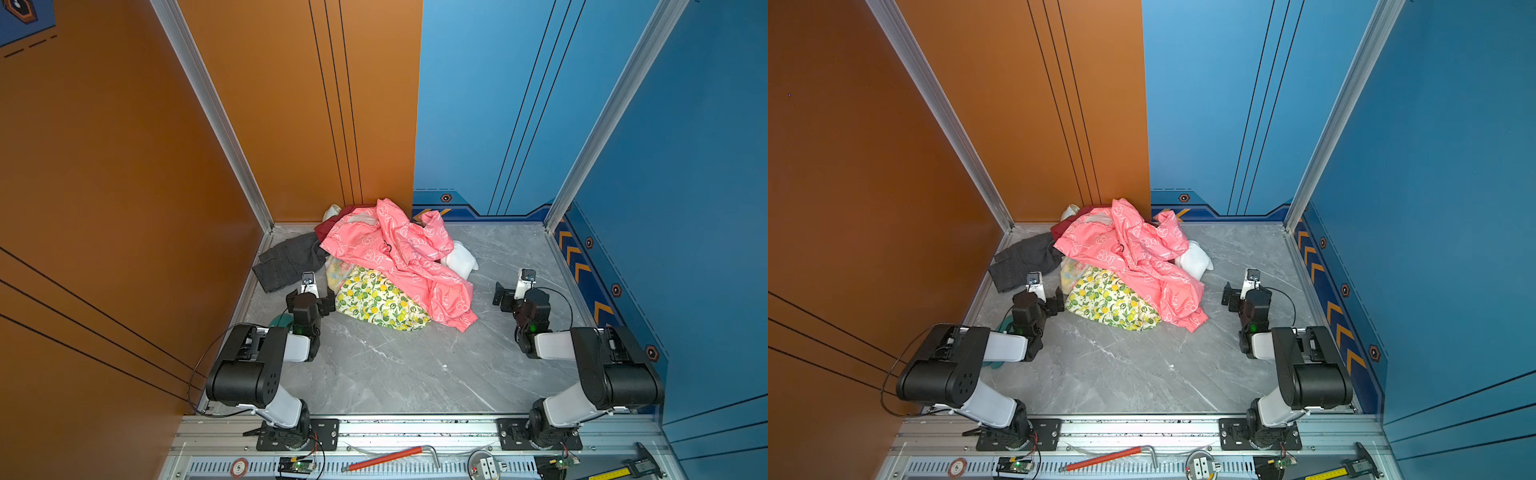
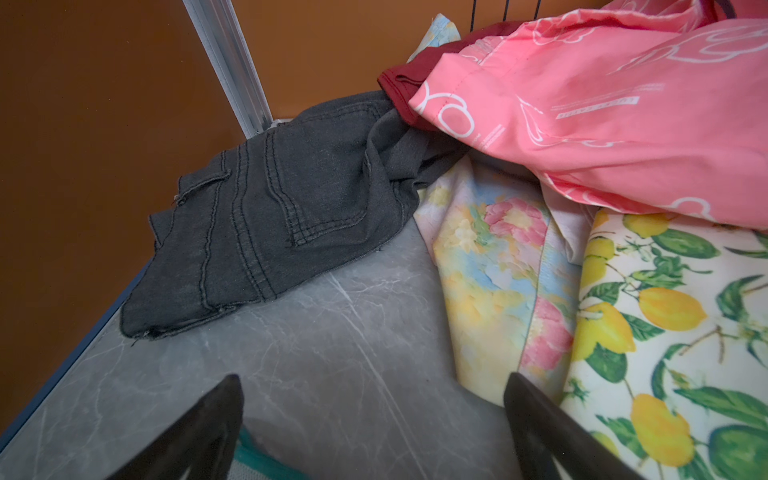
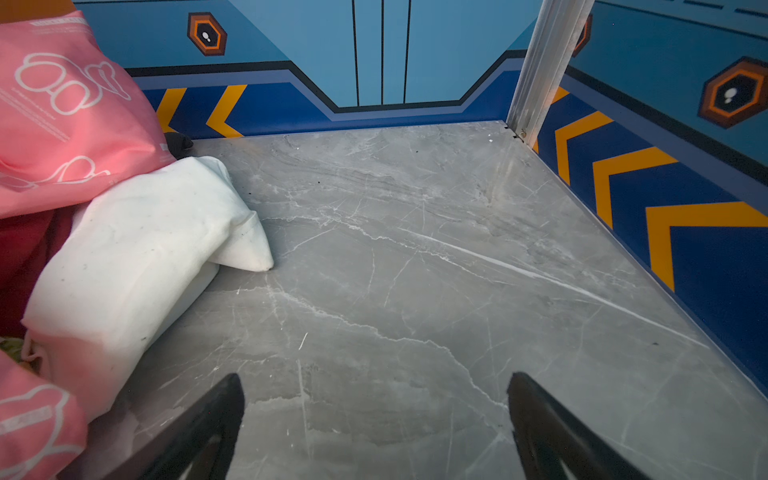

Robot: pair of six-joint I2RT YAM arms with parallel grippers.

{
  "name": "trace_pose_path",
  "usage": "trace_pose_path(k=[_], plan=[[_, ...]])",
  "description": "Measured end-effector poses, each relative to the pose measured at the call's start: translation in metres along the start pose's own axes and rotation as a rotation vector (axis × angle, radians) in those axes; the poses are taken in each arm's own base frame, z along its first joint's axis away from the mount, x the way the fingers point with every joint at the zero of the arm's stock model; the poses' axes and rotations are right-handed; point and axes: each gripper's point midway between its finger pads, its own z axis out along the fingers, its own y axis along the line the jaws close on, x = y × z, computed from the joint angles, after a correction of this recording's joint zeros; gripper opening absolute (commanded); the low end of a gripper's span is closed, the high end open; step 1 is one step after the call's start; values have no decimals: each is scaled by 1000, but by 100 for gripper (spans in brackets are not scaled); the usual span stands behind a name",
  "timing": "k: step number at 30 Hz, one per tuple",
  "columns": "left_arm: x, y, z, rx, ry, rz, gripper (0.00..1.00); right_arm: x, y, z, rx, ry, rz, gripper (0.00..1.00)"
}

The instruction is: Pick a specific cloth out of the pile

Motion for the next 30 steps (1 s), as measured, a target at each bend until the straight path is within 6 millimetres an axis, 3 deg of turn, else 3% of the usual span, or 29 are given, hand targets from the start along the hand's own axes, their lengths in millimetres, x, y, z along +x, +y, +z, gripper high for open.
trace_pose_path(k=[26,30], plan=[[-4,-5,-2,-18,-19,15,98,1,3,-4,30,-3,-16,100],[-5,-7,-3,-15,-23,21,98,-7,1,-10,47,-30,-14,100]])
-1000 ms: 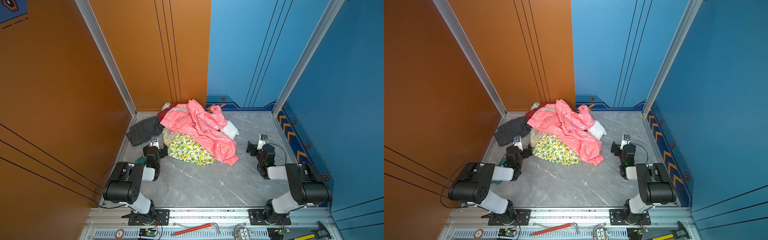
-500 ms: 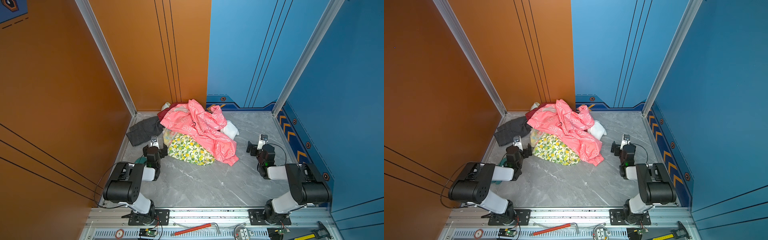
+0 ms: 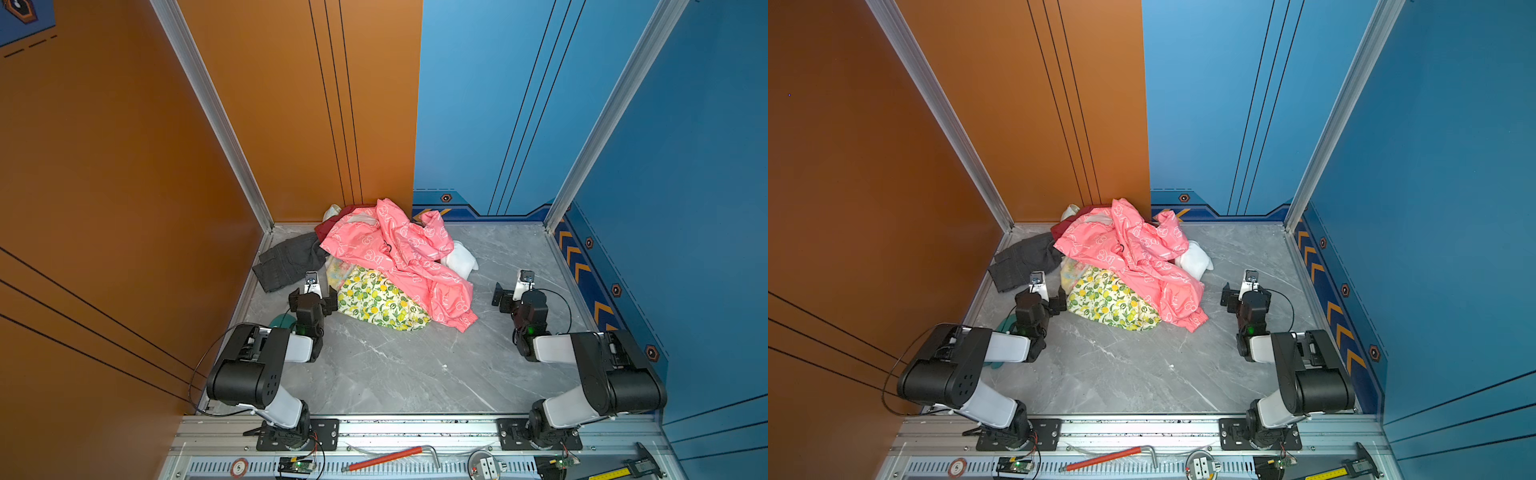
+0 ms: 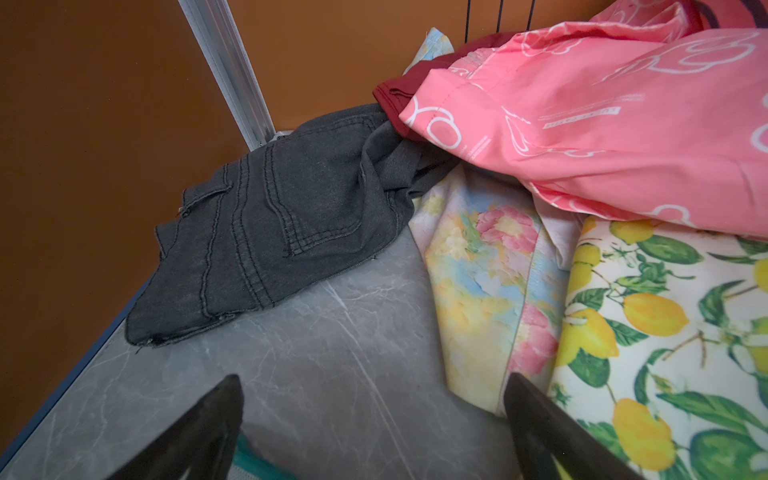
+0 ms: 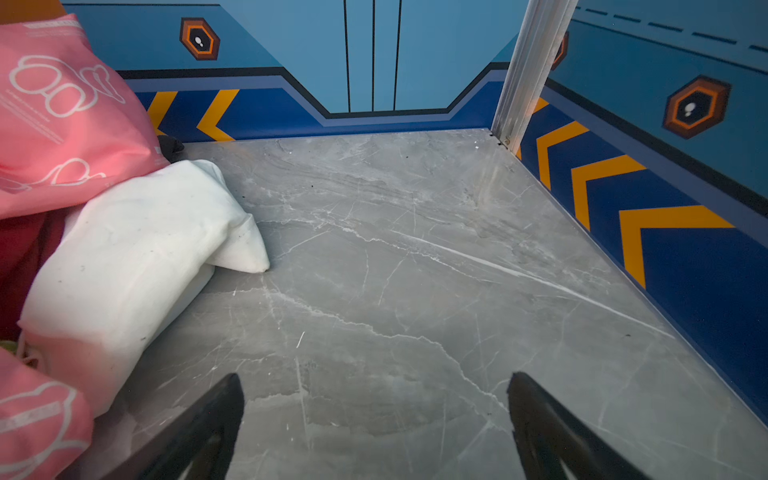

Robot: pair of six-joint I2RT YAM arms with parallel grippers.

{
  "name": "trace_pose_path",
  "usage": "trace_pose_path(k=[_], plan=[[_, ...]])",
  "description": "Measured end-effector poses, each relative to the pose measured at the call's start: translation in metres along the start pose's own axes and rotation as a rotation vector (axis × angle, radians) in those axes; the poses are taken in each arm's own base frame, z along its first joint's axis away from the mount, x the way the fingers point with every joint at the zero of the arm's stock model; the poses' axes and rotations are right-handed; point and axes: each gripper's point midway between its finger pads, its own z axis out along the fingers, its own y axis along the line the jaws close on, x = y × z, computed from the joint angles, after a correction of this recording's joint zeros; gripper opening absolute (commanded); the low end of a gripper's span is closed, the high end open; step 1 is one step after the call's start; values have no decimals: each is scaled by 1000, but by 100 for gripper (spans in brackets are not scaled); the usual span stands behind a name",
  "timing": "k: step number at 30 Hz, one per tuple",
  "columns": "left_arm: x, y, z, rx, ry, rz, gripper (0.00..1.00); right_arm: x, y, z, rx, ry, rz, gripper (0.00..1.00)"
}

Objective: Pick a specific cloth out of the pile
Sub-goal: 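Reach left gripper to the dark red shirt while right gripper moves onto pink sheet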

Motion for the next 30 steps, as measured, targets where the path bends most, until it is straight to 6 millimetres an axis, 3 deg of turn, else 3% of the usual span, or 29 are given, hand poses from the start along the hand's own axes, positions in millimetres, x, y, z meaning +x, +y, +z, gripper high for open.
trace_pose_path(k=[5,21,30], plan=[[0,0,-1,-17,-1,10,98,-16,-1,-7,21,-45,5,100],[-5,9,-4,-74,7,17,98,-29,4,-22,75,-62,-60,100],[-64,7,-7,-76,-8,1,98,-28,12,-20,77,-25,-107,100]])
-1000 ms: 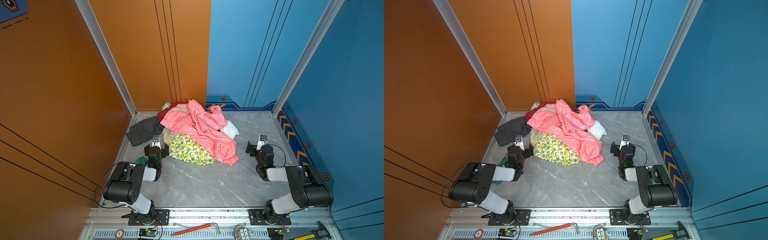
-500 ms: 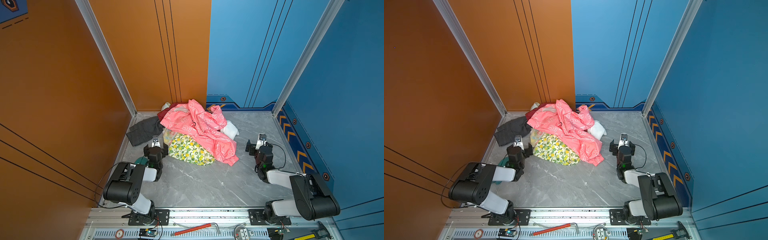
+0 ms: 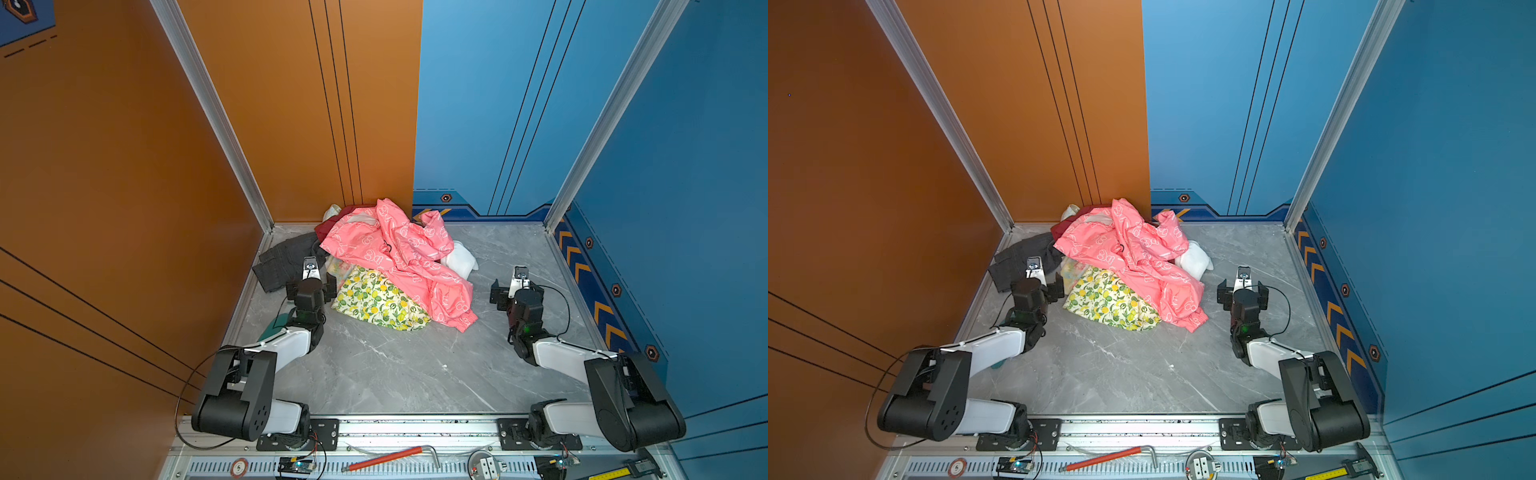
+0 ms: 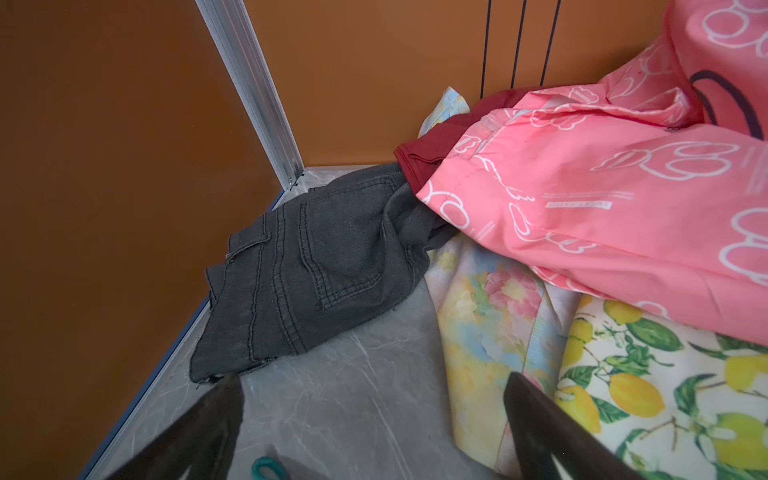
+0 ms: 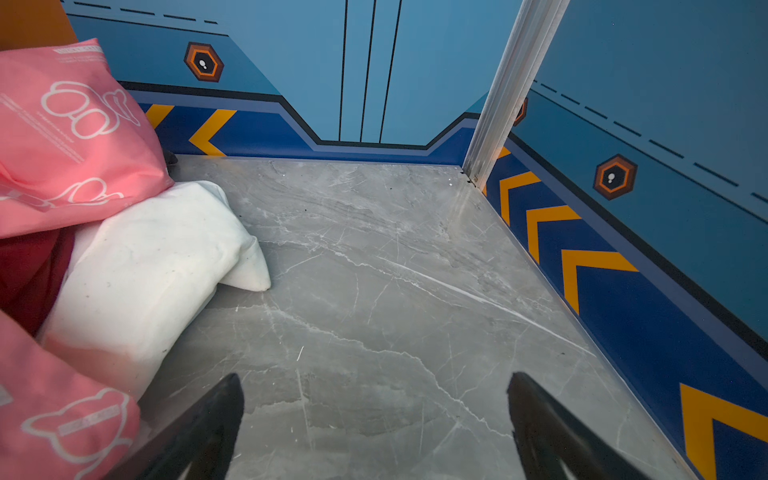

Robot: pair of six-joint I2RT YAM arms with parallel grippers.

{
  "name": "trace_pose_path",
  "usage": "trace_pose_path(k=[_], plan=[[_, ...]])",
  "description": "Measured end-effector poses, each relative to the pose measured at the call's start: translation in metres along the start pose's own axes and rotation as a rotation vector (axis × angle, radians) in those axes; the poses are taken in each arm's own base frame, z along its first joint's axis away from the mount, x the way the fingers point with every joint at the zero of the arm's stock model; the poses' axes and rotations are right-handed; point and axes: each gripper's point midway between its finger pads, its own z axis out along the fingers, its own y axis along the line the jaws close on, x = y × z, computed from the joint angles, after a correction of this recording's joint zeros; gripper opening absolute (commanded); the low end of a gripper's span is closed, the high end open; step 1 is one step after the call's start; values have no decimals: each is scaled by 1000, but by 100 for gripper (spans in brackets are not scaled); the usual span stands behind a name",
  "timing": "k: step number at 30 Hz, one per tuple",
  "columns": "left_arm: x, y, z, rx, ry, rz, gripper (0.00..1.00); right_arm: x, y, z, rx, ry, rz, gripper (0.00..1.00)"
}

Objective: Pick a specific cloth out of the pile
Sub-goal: 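Reach left gripper to the dark red shirt while right gripper moves onto pink sheet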

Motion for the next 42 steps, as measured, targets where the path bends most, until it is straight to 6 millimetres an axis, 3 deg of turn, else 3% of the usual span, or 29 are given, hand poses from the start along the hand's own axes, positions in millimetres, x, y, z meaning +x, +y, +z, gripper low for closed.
trace_pose_path(k=[5,10,15,19,27,35,42], plan=[[-29,4,1,-17,44,-73,98,1,1,0,16,10,-12,100],[-43,21,4,-63,126,-178,98,-3,6,-5,26,24,-31,100],[-53,41,8,-101,207,-307,100,-33,18,-22,-1,-25,-11,100],[-62,49,24,-88,270,-423,98,-60,39,-38,-59,-70,5,100],[-58,25,76,58,411,-598,90,-77,123,-86,-328,-105,-47,99],[-46,-7,131,200,521,-697,75,-74,236,-155,-683,-115,-195,96],[-51,-9,170,272,536,-751,67,-63,296,-176,-871,-68,-287,87]])
